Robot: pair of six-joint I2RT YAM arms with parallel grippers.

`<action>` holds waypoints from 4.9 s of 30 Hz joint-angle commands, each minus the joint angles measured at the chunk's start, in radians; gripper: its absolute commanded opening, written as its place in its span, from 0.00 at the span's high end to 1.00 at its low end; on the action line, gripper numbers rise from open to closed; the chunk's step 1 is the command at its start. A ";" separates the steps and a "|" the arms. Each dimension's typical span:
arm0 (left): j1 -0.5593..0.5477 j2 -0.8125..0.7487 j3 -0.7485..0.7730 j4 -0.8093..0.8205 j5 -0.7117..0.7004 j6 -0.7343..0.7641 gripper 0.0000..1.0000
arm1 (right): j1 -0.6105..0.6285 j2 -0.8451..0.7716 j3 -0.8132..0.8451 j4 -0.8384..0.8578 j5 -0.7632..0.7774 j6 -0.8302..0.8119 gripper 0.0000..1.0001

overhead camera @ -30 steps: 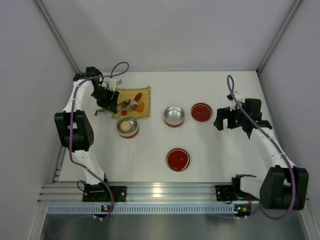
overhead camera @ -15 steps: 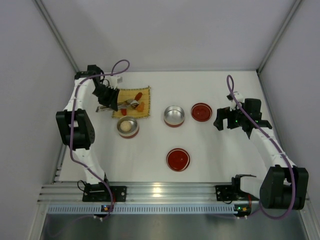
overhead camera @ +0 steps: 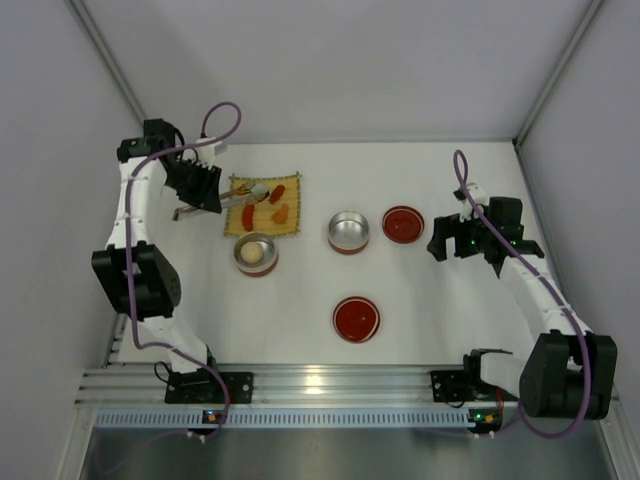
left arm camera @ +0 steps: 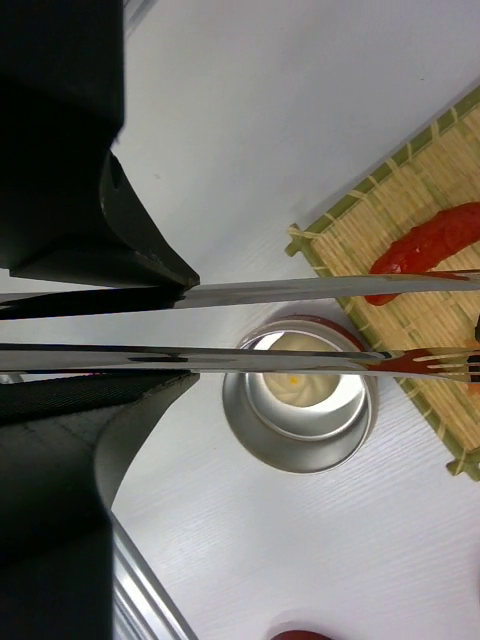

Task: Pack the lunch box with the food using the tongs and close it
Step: Pick up the fake food from the plate, then place the fake food in the packing box, then pick up the fake food from the plate.

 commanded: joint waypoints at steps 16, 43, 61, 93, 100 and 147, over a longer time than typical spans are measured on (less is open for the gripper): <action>0.043 -0.357 -0.306 -0.272 -0.037 0.467 0.83 | 0.007 -0.012 0.057 -0.028 -0.018 -0.015 0.01; 0.019 -0.288 -0.342 -0.270 -0.062 0.481 0.65 | 0.007 -0.007 0.053 -0.030 -0.008 -0.017 0.01; 0.007 -0.271 -0.274 -0.270 -0.026 0.454 0.39 | 0.007 -0.011 0.054 -0.033 -0.008 -0.018 0.01; 0.040 -0.150 -0.243 0.248 -0.115 -0.313 0.53 | 0.007 0.000 0.054 -0.028 -0.008 -0.020 0.01; 0.039 -0.125 -0.303 0.271 -0.149 -0.324 0.45 | 0.007 0.005 0.054 -0.027 -0.009 -0.018 0.01; -0.069 -0.130 -0.101 0.222 -0.099 -0.333 0.98 | 0.007 -0.004 0.054 -0.031 0.000 -0.025 0.01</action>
